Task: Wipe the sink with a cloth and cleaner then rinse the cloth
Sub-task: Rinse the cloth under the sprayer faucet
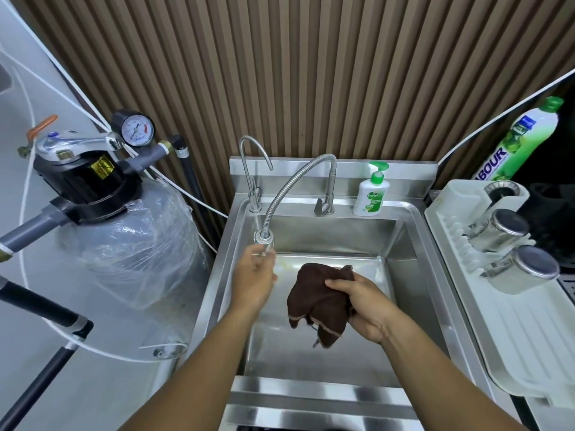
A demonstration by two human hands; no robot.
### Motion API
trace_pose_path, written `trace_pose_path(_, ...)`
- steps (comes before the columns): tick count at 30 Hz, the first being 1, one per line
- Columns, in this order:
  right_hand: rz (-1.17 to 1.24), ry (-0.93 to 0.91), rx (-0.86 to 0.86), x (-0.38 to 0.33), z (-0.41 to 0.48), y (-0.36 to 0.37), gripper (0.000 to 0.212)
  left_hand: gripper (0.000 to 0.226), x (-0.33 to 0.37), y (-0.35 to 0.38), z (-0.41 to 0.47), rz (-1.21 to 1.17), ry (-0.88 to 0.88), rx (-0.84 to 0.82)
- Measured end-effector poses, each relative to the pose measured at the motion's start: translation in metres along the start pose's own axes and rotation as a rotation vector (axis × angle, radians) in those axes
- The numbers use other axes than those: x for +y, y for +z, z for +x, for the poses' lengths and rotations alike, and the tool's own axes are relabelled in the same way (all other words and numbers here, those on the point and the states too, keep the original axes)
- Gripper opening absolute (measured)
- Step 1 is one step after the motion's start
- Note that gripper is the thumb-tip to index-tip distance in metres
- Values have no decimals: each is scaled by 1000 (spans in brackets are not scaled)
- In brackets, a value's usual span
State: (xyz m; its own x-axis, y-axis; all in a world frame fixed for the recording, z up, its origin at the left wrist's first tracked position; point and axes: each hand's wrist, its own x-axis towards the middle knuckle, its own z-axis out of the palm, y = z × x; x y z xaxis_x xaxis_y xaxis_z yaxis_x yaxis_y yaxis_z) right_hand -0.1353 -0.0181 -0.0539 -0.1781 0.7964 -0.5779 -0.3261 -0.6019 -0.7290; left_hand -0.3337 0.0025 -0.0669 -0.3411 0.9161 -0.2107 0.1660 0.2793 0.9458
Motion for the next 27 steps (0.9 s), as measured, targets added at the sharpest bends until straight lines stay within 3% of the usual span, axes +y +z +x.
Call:
trace_pose_path(2,28,33,16,3,0,-6,28,37,5,-11,17,105,82,107)
trace_pose_path(4,75,78,44,8,1,-13,26,45,12,-15,35,187,147,15)
trace_pose_path(7,152,130,107,14,3,-22,26,30,14,-12,61,392,129,-197)
trace_pose_path(9,160,154,130,18,4,-27,27,18,9,-9,70,445,107,-197)
trace_pose_path(12,137,166,139,25,7,-36,31,22,3,-5,68,521,189,-148)
trace_pose_path(18,97,208,193,43,15,-49,23,21,-6,21,31,524,346,-241)
trace_pose_path(27,189,250,304,56,32,-42,28,29,12,69,-5,540,551,-333)
